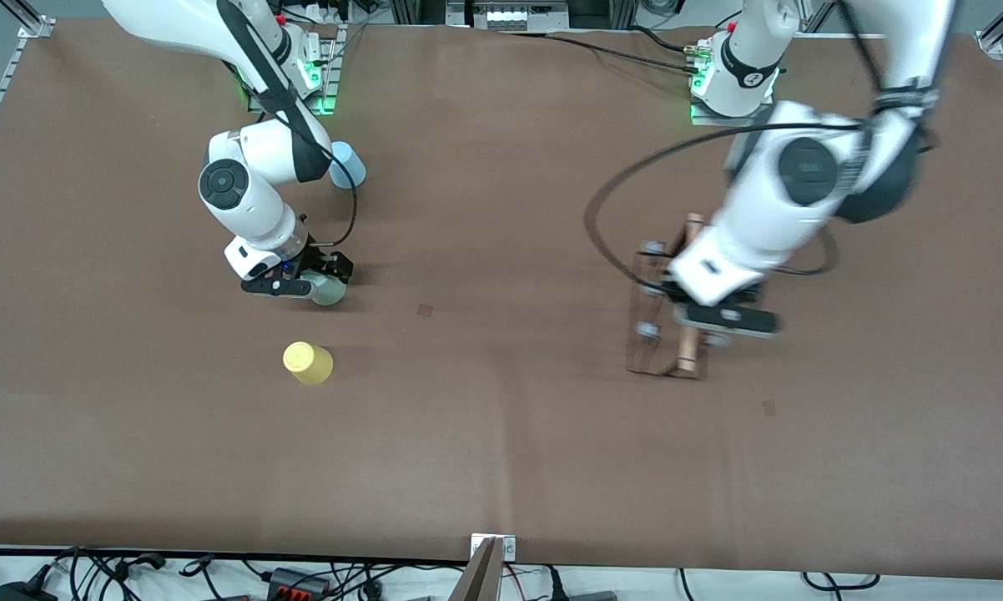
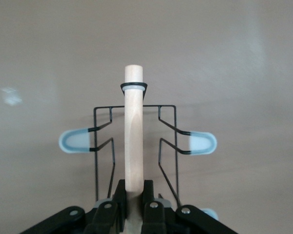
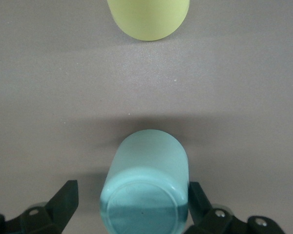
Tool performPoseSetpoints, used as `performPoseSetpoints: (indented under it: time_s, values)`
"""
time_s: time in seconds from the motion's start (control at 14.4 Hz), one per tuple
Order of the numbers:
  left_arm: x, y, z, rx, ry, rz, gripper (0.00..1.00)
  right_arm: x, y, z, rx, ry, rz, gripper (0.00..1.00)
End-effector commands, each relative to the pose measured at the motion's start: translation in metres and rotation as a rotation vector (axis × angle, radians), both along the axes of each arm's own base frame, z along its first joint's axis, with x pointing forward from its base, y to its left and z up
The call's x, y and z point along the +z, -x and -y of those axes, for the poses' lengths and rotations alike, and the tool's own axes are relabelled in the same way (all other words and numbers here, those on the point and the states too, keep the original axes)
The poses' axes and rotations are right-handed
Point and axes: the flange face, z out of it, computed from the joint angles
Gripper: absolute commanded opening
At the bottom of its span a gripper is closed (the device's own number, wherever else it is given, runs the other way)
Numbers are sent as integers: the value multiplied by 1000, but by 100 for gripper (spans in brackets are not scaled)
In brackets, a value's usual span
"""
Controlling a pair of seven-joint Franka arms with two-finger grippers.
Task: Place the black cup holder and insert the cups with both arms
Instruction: 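Carry the rack to the table middle with the left gripper and set it down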
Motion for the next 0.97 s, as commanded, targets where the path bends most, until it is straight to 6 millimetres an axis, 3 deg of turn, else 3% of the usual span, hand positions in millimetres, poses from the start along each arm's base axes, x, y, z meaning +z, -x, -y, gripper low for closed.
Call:
performPoseSetpoints:
  time_s: [0.0,0.21,0.42,0.63,0.69,0.83,0.9]
  values:
    - [-9,7,58,65,1,-4,1,1,4,0,-10,-4,13,100]
    - [-20,22,128,15,22,-5,1,0,3,2,-15,-4,13,100]
    - [-32,28,156,83,27,-9,1,-3,4,2,-15,-2,7,98]
    - [-34,37,179,147,76,27,1,-1,3,4,-17,-2,4,36]
    - [-40,43,187,167,77,23,1,0,2,4,-17,-2,6,21]
    - [-47,48,195,167,69,17,1,6,-1,5,-7,-5,18,8]
    - [-50,49,196,152,55,29,1,9,-2,6,-8,-5,21,8]
